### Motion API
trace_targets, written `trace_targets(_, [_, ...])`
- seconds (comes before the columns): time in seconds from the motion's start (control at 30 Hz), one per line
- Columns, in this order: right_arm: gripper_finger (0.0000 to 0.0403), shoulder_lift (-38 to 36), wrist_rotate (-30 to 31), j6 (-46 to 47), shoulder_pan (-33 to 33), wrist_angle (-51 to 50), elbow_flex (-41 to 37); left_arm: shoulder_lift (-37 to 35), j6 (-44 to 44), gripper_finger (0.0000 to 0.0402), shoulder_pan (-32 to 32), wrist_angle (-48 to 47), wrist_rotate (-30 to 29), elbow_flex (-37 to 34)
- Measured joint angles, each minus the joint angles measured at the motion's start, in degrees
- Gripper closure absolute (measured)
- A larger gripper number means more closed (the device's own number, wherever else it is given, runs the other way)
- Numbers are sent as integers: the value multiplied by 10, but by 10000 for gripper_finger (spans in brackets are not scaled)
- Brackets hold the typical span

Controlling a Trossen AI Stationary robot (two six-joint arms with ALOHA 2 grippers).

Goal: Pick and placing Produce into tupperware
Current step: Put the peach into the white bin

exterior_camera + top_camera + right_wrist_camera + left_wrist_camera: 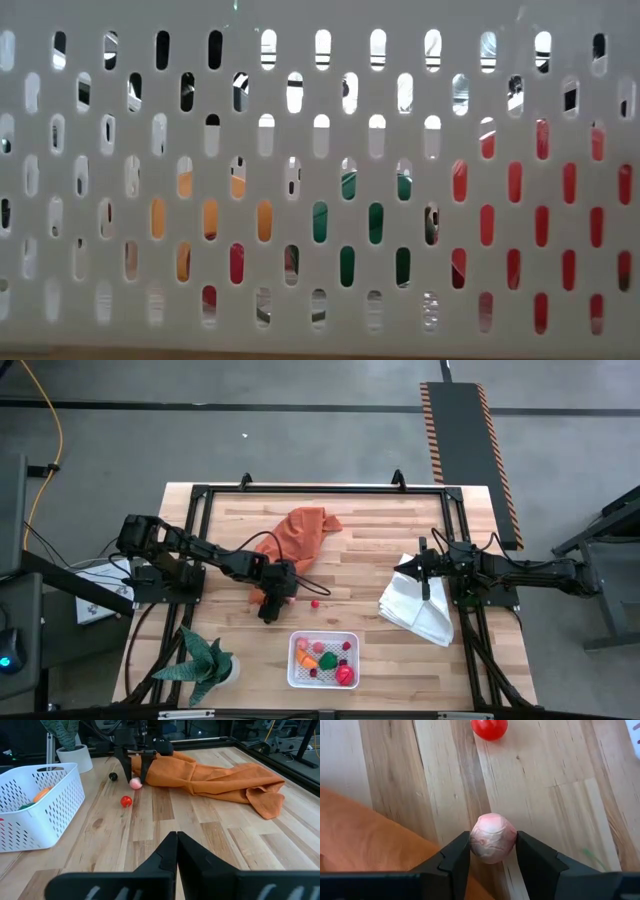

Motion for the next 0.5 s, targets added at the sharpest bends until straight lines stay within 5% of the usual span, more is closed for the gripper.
trace_targets(0.5, [402,0,0,0,0,0,0,0,28,259,0,-97,-5,79])
